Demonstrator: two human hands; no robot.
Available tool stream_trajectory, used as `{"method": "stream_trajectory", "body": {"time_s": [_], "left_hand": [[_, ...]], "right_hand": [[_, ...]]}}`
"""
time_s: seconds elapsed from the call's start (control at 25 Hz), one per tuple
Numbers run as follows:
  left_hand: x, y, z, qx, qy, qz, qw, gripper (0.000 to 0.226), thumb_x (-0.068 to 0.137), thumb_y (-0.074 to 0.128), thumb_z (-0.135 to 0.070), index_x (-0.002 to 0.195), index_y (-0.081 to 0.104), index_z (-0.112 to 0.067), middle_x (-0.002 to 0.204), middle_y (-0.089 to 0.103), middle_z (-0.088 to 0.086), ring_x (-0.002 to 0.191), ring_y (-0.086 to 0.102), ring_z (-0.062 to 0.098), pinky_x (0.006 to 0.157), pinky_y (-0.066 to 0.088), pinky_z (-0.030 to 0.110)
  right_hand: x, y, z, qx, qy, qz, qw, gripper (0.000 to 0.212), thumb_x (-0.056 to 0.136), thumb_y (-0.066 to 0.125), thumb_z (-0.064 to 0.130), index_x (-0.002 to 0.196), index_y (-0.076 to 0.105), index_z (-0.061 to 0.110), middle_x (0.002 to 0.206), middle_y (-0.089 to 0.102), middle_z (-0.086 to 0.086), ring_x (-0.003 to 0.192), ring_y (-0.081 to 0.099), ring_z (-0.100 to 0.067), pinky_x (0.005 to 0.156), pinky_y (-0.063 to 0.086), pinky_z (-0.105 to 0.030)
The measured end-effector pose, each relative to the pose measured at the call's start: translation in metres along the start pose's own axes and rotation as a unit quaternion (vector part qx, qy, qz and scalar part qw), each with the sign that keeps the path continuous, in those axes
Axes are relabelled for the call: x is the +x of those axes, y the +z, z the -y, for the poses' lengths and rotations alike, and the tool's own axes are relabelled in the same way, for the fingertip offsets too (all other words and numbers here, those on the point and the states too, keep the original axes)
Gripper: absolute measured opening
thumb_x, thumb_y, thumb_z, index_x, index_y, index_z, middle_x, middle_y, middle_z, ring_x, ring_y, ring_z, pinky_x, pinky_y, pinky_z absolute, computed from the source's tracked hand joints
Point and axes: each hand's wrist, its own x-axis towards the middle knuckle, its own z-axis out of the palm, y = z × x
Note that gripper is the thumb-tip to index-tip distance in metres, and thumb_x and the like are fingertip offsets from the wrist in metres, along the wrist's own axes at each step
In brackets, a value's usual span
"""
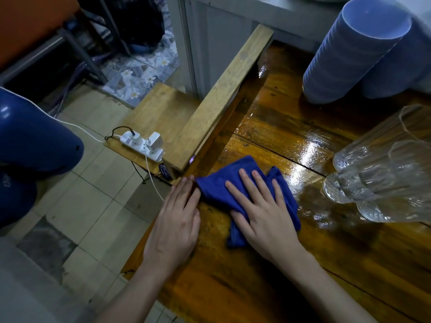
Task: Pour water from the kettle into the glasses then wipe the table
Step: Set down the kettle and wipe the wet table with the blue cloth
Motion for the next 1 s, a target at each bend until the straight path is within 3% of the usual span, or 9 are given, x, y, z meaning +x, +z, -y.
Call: {"method": "stream_trajectory", "body": {"time_s": [0.36, 0.52, 0.8, 1.0], "left_hand": [[-0.002, -0.003, -0.002, 0.004, -0.002, 0.014, 1.000, 0.052, 0.098, 0.029, -0.025, 0.149, 0.031, -0.015, 0.157, 0.028, 0.006, 0.148, 0.017, 0.016, 0.120, 0.019, 0.040], [-0.002, -0.005, -0.004, 0.004, -0.006, 0.012, 1.000, 0.051, 0.098, 0.031, -0.025, 0.148, 0.032, -0.015, 0.157, 0.029, 0.006, 0.148, 0.017, 0.015, 0.120, 0.016, 0.039], [-0.001, -0.006, -0.006, 0.014, -0.010, 0.016, 1.000, 0.050, 0.099, 0.033, -0.024, 0.148, 0.032, -0.015, 0.158, 0.025, 0.004, 0.147, 0.008, 0.006, 0.119, -0.002, 0.019], [0.000, -0.005, -0.004, 0.002, -0.015, 0.020, 1.000, 0.052, 0.098, 0.027, -0.031, 0.150, 0.029, -0.019, 0.159, 0.022, 0.000, 0.148, 0.010, 0.009, 0.121, 0.009, 0.031]], "right_hand": [[0.130, -0.026, -0.066, 0.013, 0.107, -0.036, 0.993, 0.061, 0.098, 0.021, 0.054, 0.156, 0.017, 0.035, 0.166, 0.009, -0.001, 0.153, 0.003, -0.024, 0.121, 0.000, -0.054], [0.145, -0.025, -0.052, 0.019, 0.167, -0.057, 0.984, 0.058, 0.100, 0.028, 0.047, 0.156, 0.021, 0.030, 0.166, 0.012, -0.004, 0.152, 0.005, -0.028, 0.120, 0.001, -0.057], [0.034, -0.013, 0.007, 0.044, 0.010, -0.010, 0.999, 0.060, 0.097, 0.027, 0.048, 0.155, 0.023, 0.032, 0.165, 0.013, 0.000, 0.153, 0.004, -0.025, 0.122, 0.003, -0.052], [-0.036, -0.008, -0.016, 0.032, -0.022, 0.029, 0.999, 0.061, 0.096, 0.027, 0.053, 0.155, 0.019, 0.038, 0.166, 0.008, 0.005, 0.153, -0.001, -0.020, 0.120, -0.003, -0.049]]}}
